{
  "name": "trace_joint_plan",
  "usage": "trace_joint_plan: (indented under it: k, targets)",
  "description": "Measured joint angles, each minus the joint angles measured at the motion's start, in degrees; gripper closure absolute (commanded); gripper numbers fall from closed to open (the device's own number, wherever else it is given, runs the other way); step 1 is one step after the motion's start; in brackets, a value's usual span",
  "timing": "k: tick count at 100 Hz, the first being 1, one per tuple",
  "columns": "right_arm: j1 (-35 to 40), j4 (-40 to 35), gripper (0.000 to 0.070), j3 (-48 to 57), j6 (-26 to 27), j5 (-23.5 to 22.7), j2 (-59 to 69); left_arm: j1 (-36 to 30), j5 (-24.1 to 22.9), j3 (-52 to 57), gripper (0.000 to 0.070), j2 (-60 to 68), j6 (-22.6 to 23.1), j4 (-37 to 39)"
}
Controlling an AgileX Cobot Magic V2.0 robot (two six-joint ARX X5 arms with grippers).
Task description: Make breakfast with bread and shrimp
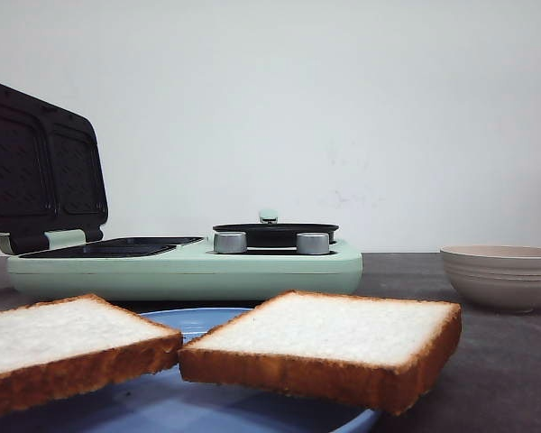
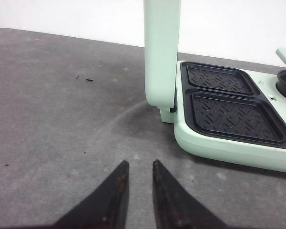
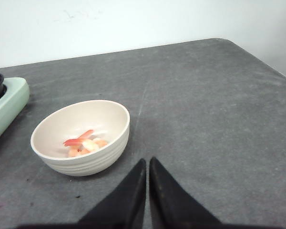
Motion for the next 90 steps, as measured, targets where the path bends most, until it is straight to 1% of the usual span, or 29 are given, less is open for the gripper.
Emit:
trace_joint_plan:
  k: [90]
  targets:
    - [0.7,0.0,0.0698,0.0,0.0,0.0,0.0,0.0,0.0,0.0,0.0683,0.0,0.0,0.0]
